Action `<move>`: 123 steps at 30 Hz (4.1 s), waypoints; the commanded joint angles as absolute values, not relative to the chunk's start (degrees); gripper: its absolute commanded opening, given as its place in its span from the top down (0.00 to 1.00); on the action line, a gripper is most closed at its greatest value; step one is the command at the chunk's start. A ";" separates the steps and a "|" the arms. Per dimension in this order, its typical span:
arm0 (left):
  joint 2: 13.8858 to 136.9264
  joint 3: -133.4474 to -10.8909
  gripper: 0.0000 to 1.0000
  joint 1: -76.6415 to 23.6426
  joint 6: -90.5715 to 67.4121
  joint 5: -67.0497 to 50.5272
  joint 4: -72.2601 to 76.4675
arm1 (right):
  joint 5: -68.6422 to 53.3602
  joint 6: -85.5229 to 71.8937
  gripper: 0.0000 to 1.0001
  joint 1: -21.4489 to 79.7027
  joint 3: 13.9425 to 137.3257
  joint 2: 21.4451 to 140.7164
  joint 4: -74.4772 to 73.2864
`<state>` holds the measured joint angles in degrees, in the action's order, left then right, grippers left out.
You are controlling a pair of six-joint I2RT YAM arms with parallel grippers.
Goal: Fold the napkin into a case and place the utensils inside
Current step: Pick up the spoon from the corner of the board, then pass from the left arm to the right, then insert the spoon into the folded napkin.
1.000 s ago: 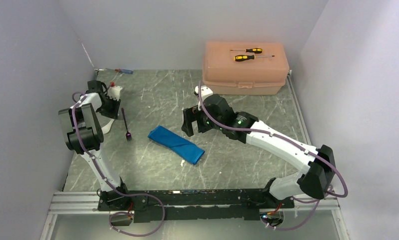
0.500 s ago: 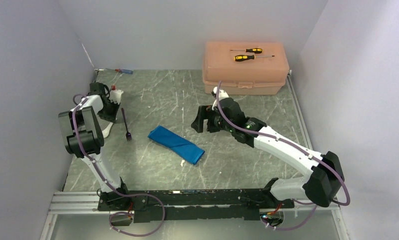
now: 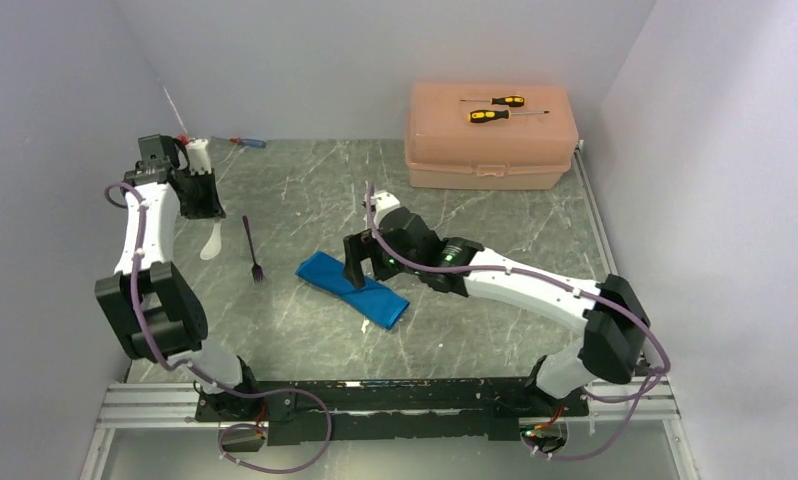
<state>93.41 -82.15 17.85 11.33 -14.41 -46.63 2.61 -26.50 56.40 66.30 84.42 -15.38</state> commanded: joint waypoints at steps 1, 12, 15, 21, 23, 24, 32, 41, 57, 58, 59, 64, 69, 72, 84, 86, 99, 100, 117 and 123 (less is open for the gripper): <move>87.82 -82.62 0.97 17.47 -2.60 -19.68 -50.94 | 6.88 -24.48 0.00 58.60 72.65 88.80 -8.37; 81.10 -77.88 0.97 13.99 -22.43 -19.02 -46.26 | 11.04 -21.73 0.00 62.80 87.70 103.17 -0.43; 79.31 -78.04 0.97 13.89 -26.16 -18.88 -44.71 | 7.48 -22.92 0.00 62.78 91.83 106.70 -0.36; 74.40 -74.02 0.97 13.75 -32.85 -17.74 -38.51 | 2.33 -27.56 0.01 62.61 96.35 111.10 0.90; 74.01 -73.03 0.97 13.55 -33.71 -17.66 -37.87 | 2.01 -29.52 0.01 62.38 99.31 112.44 0.28; 74.00 -72.50 0.97 13.53 -34.20 -18.12 -37.59 | 2.01 -30.66 0.02 62.07 100.35 112.96 -1.46; 74.33 -71.31 0.97 12.24 -36.59 -19.55 -34.54 | -2.68 -38.47 0.07 59.69 104.47 115.42 -2.00; 73.86 -72.05 0.97 12.00 -38.65 -18.81 -32.50 | -3.77 -41.24 0.20 59.08 111.42 119.93 -10.56; 70.33 -68.79 0.91 11.96 -37.77 -23.37 -31.24 | 1.32 -40.53 1.00 57.00 109.64 116.07 -12.26; 70.18 -68.48 0.83 11.95 -37.53 -24.26 -30.79 | 0.68 -40.72 1.00 56.34 108.64 115.54 -12.30; 70.17 -68.32 0.78 11.95 -36.99 -25.07 -30.58 | 0.29 -41.03 1.00 55.79 107.40 114.77 -12.15; 71.79 -69.65 0.57 11.95 -31.60 -29.80 -32.51 | -4.99 -42.65 1.00 52.77 100.35 110.25 -11.00; 72.97 -72.08 0.22 11.92 -25.59 -31.70 -36.44 | -9.78 -44.04 1.00 49.67 93.63 106.23 -11.10; 74.18 -72.58 0.06 11.87 -18.66 -32.73 -36.87 | -13.30 -43.46 1.00 47.58 90.45 103.46 -15.55; 89.90 -69.48 0.23 -4.08 5.84 -23.20 -40.80 | -26.69 -27.97 1.00 42.38 73.58 91.82 -48.63; 92.33 -69.31 0.25 -6.59 7.03 -21.71 -40.43 | -26.68 -27.34 1.00 41.99 70.75 91.12 -49.35; 102.42 -69.78 0.44 -8.50 12.99 -19.80 -38.77 | -26.88 -26.41 1.00 41.95 70.62 95.80 -49.43; 102.58 -69.52 0.46 -8.52 13.28 -20.12 -38.53 | -26.77 -26.68 1.00 41.93 70.85 96.56 -49.07; 105.14 -67.01 0.65 -8.53 15.35 -19.73 -35.94 | -25.94 -27.93 1.00 41.92 74.79 104.51 -44.40; 105.02 -67.01 0.66 -8.50 15.27 -20.14 -35.98 | -26.58 -28.37 1.00 41.98 75.12 106.59 -42.41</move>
<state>104.79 -67.37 -8.56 13.93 -20.08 -36.86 -25.93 -27.44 42.13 72.95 105.71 -44.77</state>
